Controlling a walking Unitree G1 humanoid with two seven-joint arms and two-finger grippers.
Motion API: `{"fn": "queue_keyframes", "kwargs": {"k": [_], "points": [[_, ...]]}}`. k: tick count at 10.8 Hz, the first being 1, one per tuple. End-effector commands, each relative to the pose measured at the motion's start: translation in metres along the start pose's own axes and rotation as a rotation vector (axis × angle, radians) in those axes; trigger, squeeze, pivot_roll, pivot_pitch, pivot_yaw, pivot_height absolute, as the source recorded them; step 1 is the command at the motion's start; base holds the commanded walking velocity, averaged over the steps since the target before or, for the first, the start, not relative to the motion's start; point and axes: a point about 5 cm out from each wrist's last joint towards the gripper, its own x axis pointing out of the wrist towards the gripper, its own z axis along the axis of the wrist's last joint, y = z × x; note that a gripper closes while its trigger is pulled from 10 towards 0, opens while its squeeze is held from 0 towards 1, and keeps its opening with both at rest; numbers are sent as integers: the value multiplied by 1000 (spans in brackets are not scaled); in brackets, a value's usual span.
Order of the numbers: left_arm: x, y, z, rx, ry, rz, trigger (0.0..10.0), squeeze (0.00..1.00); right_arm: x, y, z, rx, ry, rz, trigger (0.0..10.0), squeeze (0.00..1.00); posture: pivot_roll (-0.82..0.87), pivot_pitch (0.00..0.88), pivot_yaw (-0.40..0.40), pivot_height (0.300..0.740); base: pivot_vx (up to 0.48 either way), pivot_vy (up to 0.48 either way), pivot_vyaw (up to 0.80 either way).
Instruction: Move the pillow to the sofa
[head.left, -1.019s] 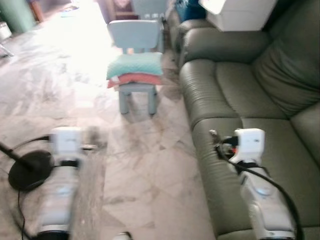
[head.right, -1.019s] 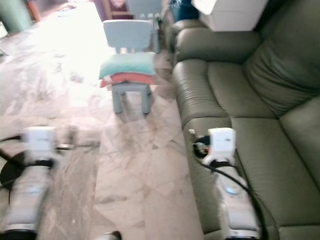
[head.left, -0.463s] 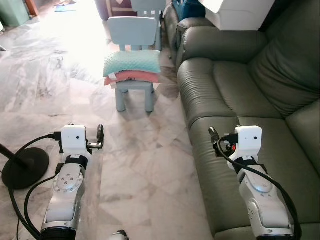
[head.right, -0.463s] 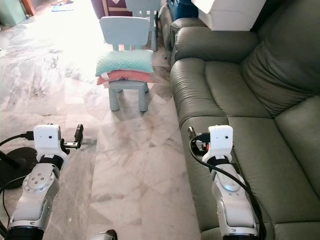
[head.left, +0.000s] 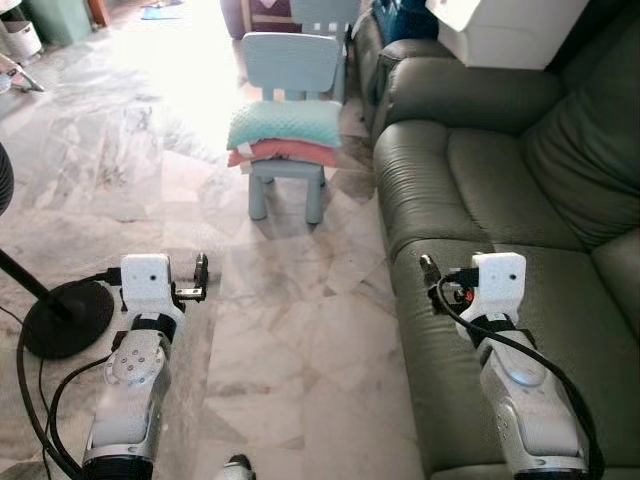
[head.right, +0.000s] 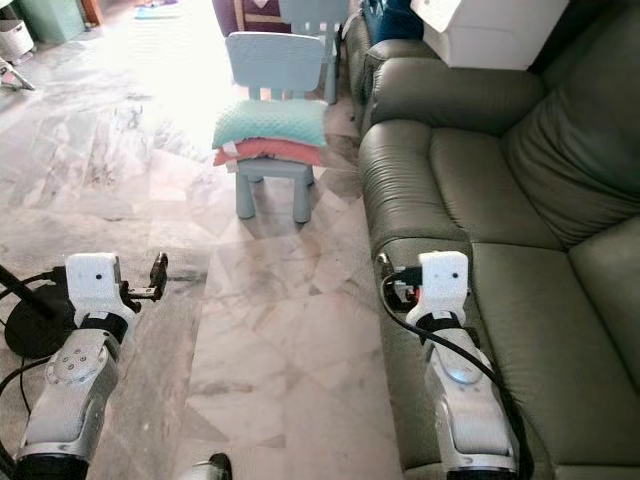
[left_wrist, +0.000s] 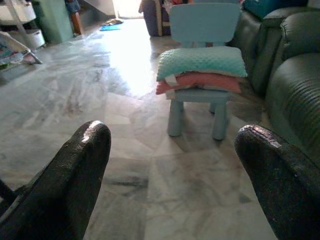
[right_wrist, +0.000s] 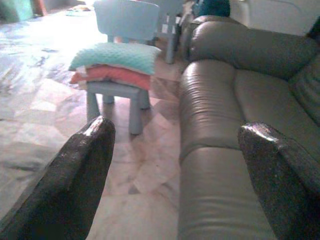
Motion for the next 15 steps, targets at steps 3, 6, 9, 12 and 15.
{"fn": "queue_keyframes", "kwargs": {"k": [3,6,9,12,15], "points": [[-2,5,-4,-4,23,9,10000,0,-1,3,-3,1,13,15,10000,0,-106,128,-46,740,82,0,0],[-2,4,-5,-4,29,7,10000,0,0,4,-3,-3,14,23,10000,0,-105,124,-48,740,258,0,0],[-2,4,-5,-2,31,2,10000,0,1,5,-4,-6,14,31,10000,0,-102,119,-45,740,305,0,0],[-2,5,-5,1,35,4,10000,0,1,3,-5,-13,17,35,10000,0,-101,124,-43,740,292,0,0],[-3,3,-6,0,42,3,10000,0,0,7,-6,-11,17,41,10000,0,-101,134,-43,740,291,0,0]]}}
